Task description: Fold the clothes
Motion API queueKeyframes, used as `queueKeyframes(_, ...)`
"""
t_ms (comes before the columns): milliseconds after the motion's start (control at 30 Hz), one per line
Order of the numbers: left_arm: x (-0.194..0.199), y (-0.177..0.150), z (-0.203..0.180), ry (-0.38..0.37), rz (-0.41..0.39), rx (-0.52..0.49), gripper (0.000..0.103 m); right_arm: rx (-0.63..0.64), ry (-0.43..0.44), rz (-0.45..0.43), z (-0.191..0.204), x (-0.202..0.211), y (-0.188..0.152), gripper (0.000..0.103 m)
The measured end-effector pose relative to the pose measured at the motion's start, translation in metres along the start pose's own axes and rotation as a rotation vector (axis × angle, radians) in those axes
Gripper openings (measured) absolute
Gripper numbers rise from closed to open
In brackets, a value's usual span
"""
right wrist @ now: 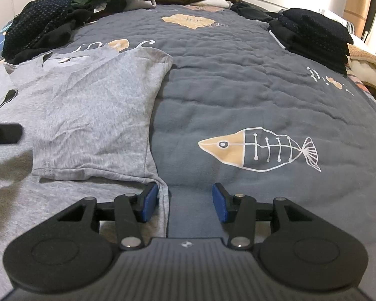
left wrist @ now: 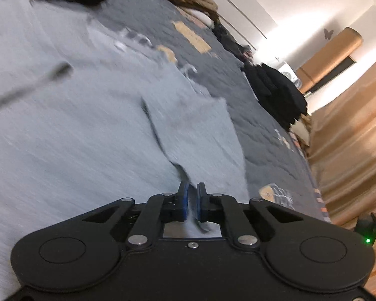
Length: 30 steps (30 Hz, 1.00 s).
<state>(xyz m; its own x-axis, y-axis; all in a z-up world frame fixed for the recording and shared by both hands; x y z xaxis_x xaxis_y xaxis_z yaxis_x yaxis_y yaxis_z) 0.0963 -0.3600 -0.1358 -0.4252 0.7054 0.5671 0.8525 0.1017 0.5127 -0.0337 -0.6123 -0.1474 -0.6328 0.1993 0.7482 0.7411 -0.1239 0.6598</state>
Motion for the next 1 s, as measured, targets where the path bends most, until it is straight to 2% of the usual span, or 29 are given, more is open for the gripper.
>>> queueKeyframes(133, 0.012, 0.022, 0.013, 0.044, -0.024, 0.001, 0.01, -0.001, -0.006, 0.012, 0.0, 0.002, 0.002, 0.047)
queueKeyframes(200, 0.002, 0.035, 0.017, 0.059, -0.034, -0.002, 0.03, -0.001, -0.008, 0.019, 0.0, 0.004, 0.003, 0.047)
queueKeyframes(233, -0.004, 0.042, 0.019, 0.066, -0.036, -0.004, 0.047, 0.0, -0.009, 0.021, 0.0, 0.004, 0.003, 0.047)
queueKeyframes(267, -0.01, 0.048, 0.021, 0.072, -0.038, -0.005, 0.053, 0.002, -0.01, 0.023, 0.001, 0.004, 0.003, 0.047)
queueKeyframes(367, -0.028, 0.068, 0.027, 0.092, -0.043, -0.01, 0.053, 0.01, -0.011, 0.023, 0.001, 0.003, 0.001, 0.048)
queueKeyframes(433, -0.043, 0.076, 0.027, 0.106, -0.029, -0.013, 0.053, 0.013, -0.01, 0.022, 0.002, 0.001, 0.001, 0.048)
queueKeyframes(533, -0.061, 0.081, 0.014, 0.113, -0.011, -0.079, 0.05, 0.014, -0.006, 0.021, 0.001, 0.001, 0.001, 0.049)
queueKeyframes(600, -0.073, 0.082, 0.004, 0.115, 0.022, -0.133, 0.037, 0.014, -0.004, 0.021, 0.001, 0.0, 0.001, 0.049)
queueKeyframes(633, -0.079, 0.081, 0.0, 0.12, 0.048, -0.157, 0.014, 0.015, -0.003, 0.02, 0.001, 0.0, 0.001, 0.049)
queueKeyframes(667, -0.084, 0.08, -0.004, 0.13, 0.065, -0.184, 0.01, 0.014, -0.001, 0.02, 0.0, 0.0, 0.001, 0.049)
queueKeyframes(767, -0.085, 0.079, -0.014, 0.144, 0.048, -0.26, 0.005, 0.011, 0.004, 0.019, 0.0, 0.001, 0.001, 0.049)
queueKeyframes(867, -0.072, 0.087, -0.014, 0.144, -0.021, -0.244, 0.005, 0.012, 0.004, 0.018, 0.0, 0.001, 0.001, 0.049)
queueKeyframes(933, -0.074, 0.087, -0.014, 0.159, 0.008, -0.266, 0.005, 0.013, 0.002, 0.018, 0.0, 0.001, 0.001, 0.049)
queueKeyframes(1000, -0.079, 0.084, -0.015, 0.2, 0.073, -0.305, 0.007, 0.014, 0.0, 0.018, 0.001, 0.001, 0.001, 0.049)
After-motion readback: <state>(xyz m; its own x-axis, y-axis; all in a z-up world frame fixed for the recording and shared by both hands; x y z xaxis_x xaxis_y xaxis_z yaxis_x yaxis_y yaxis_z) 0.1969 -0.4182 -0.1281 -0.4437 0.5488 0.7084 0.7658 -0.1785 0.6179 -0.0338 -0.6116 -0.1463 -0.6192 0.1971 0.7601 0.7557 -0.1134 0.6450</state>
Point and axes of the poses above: each gripper's, at about its wrist camera, not at the fingertips, and x roughly against the way its jaws point, z to its left, y to its top, the point moved 4 cm from there along -x, roughly the way its jaws point, and after that the axes turned 1 degree about x, right-handed, at the moved point
